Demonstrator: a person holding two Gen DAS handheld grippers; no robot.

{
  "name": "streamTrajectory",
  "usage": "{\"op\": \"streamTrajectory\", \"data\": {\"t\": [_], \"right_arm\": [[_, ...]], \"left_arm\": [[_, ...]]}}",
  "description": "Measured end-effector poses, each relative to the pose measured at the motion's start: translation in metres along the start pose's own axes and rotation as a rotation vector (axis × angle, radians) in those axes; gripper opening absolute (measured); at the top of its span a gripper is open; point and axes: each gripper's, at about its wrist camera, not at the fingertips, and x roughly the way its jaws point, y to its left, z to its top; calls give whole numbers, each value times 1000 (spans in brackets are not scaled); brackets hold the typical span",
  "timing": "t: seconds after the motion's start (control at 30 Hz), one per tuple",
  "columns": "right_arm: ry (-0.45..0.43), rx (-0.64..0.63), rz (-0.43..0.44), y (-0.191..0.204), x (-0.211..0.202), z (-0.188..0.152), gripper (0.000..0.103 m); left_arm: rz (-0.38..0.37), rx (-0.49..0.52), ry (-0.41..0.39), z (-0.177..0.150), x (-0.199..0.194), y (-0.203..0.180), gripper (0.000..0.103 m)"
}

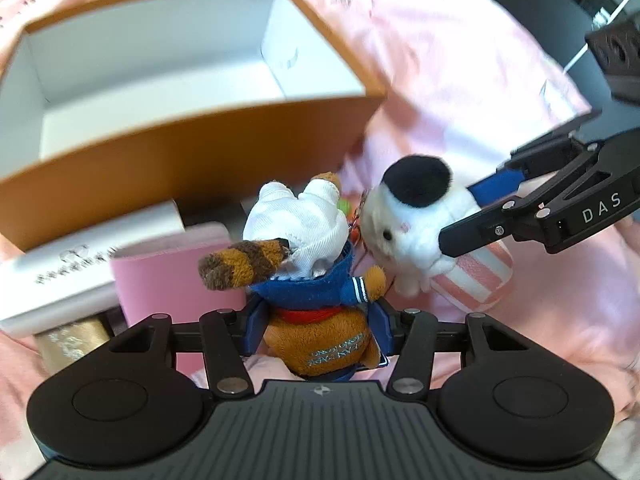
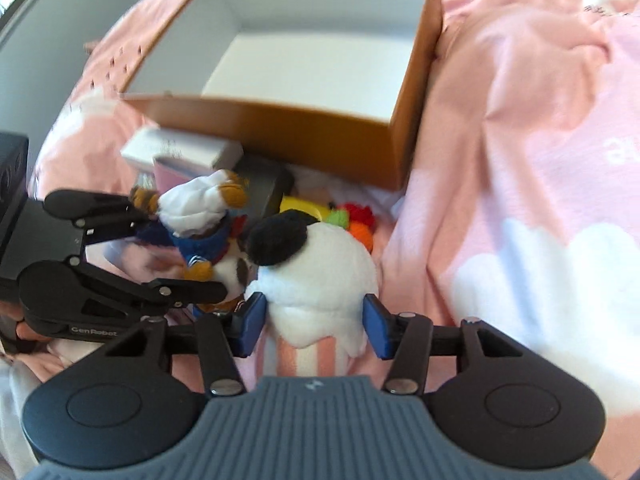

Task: Organize objects
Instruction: 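Close the left tool on the sailor bear while the right tool grips the striped plush, then carry both plushes into the shoebox and lower them inside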

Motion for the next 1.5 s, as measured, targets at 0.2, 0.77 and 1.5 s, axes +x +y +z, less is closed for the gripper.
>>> {"op": "streamTrajectory", "data": {"t": [0.2, 0.77, 1.5], "right_arm": [[-150, 8, 79, 14, -32, 7, 52], [-521, 19, 163, 37, -62, 119, 52], [-312, 144, 198, 11, 102, 176, 54]], "left_arm": [[16, -15, -120, 7, -49, 2, 60], [197, -76, -181, 98, -112, 61, 60], [366, -29, 180, 122, 20, 123, 53]]}}
